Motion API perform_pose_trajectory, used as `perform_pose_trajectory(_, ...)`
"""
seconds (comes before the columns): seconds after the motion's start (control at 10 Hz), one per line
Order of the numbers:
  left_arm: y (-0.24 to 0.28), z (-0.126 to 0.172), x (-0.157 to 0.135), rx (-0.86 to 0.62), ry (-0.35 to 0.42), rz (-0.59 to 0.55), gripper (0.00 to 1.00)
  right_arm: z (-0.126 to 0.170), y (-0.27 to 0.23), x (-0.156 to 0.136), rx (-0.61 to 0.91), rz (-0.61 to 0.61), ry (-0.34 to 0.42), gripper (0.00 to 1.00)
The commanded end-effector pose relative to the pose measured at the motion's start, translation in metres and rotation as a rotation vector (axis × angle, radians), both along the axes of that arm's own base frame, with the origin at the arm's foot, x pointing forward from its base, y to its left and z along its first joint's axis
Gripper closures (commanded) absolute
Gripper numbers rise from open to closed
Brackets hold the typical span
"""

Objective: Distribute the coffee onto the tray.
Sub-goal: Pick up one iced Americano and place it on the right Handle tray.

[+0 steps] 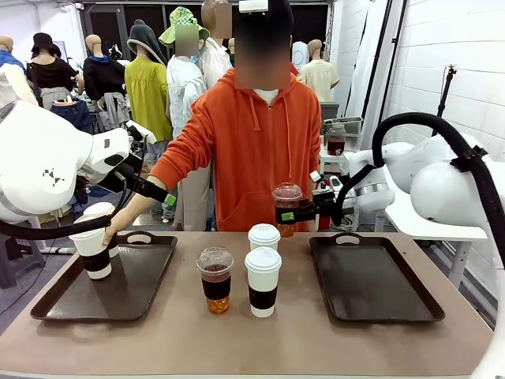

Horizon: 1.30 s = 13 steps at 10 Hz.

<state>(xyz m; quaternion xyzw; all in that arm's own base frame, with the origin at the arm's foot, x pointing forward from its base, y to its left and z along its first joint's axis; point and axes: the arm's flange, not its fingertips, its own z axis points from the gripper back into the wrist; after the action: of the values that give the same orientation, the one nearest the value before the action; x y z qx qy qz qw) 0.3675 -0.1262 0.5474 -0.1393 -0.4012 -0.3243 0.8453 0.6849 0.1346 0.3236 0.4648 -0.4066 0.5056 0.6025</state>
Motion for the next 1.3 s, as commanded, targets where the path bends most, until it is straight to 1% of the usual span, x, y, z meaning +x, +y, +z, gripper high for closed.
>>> perform_pose_trajectory(0.0, 0.001, 0.000, 0.000, -0.006, 0.002, 0.001, 0.00, 0.010, -0.026, -0.023, 0.013, -0.030, 0.001, 0.35)
perform_pose_trajectory(0.2, 0.001, 0.000, 0.000, -0.006, 0.002, 0.001, 0.00, 0.012, -0.052, -0.037, 0.001, -0.060, -0.013, 0.35)
perform_pose_trajectory(0.7, 0.001, 0.000, 0.000, -0.006, 0.002, 0.001, 0.00, 0.002, -0.106, -0.062, 0.000, -0.070, -0.081, 0.35)
perform_pose_trajectory(0.9, 0.001, 0.000, 0.000, -0.006, 0.002, 0.001, 0.00, -0.006, -0.120, -0.064, 0.012, -0.093, -0.102, 0.35)
perform_pose_trajectory(1.2, 0.001, 0.000, 0.000, -0.006, 0.002, 0.001, 0.00, -0.024, -0.133, -0.064, 0.037, -0.120, -0.108, 0.35)
